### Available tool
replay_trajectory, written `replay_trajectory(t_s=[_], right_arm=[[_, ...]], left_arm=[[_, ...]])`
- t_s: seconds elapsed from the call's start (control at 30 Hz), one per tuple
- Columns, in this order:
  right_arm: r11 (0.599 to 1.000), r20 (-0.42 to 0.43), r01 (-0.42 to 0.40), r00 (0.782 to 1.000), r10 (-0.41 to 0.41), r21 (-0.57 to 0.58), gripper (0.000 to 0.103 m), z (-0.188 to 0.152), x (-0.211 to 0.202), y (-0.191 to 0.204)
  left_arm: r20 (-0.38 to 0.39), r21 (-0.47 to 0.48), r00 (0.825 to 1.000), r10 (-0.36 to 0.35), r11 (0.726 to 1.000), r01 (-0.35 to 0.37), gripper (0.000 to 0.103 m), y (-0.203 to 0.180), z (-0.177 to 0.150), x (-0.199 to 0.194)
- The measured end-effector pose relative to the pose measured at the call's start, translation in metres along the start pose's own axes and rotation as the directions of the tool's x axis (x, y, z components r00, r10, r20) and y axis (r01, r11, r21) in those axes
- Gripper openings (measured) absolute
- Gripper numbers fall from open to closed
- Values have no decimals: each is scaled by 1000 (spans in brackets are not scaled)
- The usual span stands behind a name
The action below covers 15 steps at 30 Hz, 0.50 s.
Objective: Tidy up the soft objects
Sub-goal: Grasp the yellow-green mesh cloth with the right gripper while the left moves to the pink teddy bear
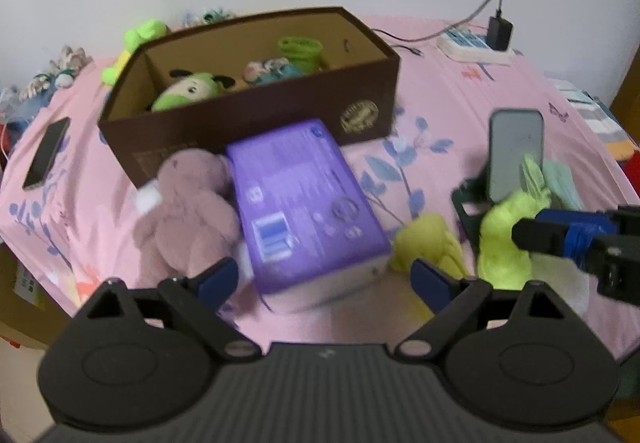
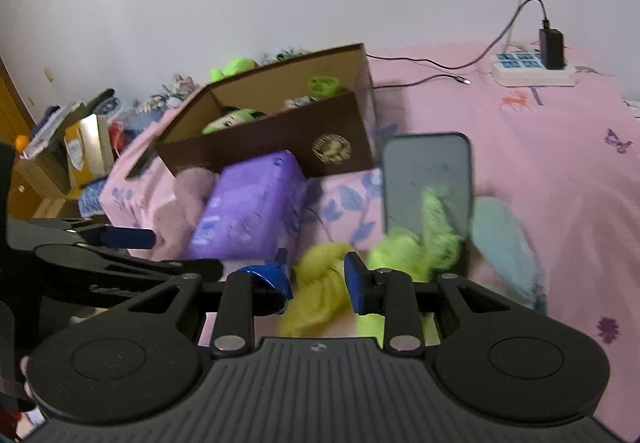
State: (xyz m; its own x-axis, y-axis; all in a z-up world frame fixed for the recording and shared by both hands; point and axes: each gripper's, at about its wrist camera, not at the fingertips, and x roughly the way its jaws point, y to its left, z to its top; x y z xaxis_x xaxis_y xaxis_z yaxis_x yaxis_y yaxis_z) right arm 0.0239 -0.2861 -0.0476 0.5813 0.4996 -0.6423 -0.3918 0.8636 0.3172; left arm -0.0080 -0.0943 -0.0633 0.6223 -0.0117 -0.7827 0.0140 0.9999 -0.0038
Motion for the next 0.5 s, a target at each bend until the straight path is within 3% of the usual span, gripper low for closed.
replay_trajectory(t_s=[0.5], right_arm=[[990, -40, 110, 993, -107, 82, 14, -16, -15, -58]], left_arm=[[-59, 55, 996, -67, 996, 70, 92, -32, -19, 12]])
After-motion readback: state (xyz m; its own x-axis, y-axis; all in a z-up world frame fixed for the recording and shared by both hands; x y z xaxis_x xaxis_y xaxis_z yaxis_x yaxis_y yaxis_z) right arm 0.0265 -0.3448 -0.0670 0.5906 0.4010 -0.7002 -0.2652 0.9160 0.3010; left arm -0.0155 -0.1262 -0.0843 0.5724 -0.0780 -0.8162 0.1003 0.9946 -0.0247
